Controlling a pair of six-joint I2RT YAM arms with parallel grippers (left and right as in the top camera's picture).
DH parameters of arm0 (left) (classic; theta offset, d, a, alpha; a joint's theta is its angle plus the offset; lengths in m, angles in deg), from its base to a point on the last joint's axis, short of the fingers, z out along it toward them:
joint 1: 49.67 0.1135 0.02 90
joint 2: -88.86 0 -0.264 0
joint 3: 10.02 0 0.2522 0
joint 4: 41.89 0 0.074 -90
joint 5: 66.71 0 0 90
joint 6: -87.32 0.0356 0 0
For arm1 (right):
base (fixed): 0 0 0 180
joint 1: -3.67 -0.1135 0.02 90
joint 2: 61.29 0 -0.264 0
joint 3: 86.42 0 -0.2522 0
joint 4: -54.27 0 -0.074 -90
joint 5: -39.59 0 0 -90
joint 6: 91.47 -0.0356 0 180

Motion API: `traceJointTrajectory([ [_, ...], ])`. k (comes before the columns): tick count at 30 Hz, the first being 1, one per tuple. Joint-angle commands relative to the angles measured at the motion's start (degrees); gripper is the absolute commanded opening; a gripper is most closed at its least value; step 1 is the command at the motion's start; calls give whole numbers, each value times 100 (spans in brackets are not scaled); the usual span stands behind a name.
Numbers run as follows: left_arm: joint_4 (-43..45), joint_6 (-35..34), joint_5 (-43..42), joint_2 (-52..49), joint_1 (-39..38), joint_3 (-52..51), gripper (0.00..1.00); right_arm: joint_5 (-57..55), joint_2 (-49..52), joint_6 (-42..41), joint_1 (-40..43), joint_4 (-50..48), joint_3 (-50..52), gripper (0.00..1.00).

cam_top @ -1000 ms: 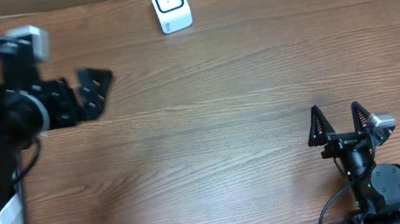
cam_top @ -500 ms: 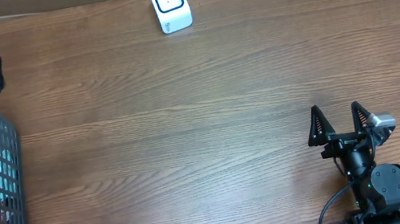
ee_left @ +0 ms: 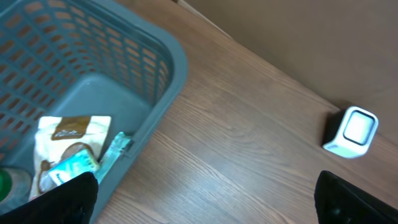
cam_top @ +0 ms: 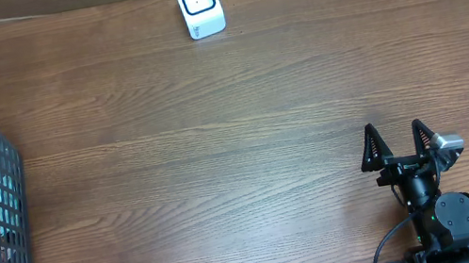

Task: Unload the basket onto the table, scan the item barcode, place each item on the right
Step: 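Swing the left gripper over the grey basket, then lower the left gripper into the basket and grasp the small teal box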

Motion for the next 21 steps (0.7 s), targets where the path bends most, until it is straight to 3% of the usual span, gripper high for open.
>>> traceJointTrajectory([
  [1,31,-332,468,-33,35,81,93,-76,-61,22,-24,-44,61,100],
  [12,448,-1362,726,-105,293,81,92,-76,-61,22,-24,-44,59,100],
  [21,415,-1248,564,-122,1703,74,93,-76,-61,22,-26,-44,61,100],
])
